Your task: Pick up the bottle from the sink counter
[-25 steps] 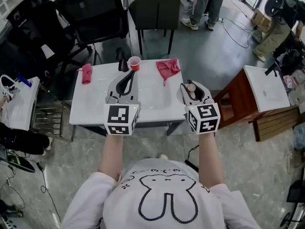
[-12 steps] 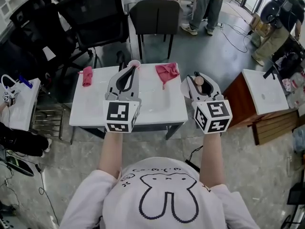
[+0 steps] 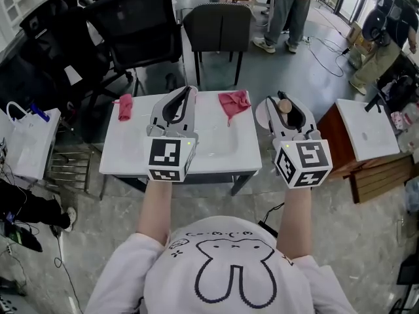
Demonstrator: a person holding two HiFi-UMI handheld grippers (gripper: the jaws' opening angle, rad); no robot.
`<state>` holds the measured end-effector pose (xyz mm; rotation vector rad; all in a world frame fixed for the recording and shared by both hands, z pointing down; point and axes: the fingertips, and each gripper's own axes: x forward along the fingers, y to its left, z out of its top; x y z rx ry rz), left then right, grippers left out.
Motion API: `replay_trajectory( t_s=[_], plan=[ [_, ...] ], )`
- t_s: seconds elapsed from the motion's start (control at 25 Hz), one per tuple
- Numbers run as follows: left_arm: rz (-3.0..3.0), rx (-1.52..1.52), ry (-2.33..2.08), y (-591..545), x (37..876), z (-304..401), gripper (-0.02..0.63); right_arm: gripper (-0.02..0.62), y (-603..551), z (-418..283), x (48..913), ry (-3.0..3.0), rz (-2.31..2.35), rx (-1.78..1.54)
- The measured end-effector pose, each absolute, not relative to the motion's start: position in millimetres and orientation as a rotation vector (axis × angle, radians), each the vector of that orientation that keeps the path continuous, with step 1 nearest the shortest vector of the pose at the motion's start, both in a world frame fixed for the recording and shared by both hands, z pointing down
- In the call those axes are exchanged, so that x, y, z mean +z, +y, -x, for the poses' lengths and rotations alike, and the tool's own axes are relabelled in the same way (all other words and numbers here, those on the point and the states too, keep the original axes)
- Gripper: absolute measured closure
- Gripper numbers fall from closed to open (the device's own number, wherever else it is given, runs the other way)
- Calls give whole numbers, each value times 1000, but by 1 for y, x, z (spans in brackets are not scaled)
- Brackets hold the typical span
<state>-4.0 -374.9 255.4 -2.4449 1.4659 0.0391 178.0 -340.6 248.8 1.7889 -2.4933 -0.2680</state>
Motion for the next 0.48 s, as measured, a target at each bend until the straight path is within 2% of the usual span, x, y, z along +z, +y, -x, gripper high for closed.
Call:
replay_trajectory(
  t_s=[0.48],
  plan=[
    [2428, 69, 1466, -372, 244, 12, 597, 460, -337, -175, 249, -2481, -1807, -274]
  ],
)
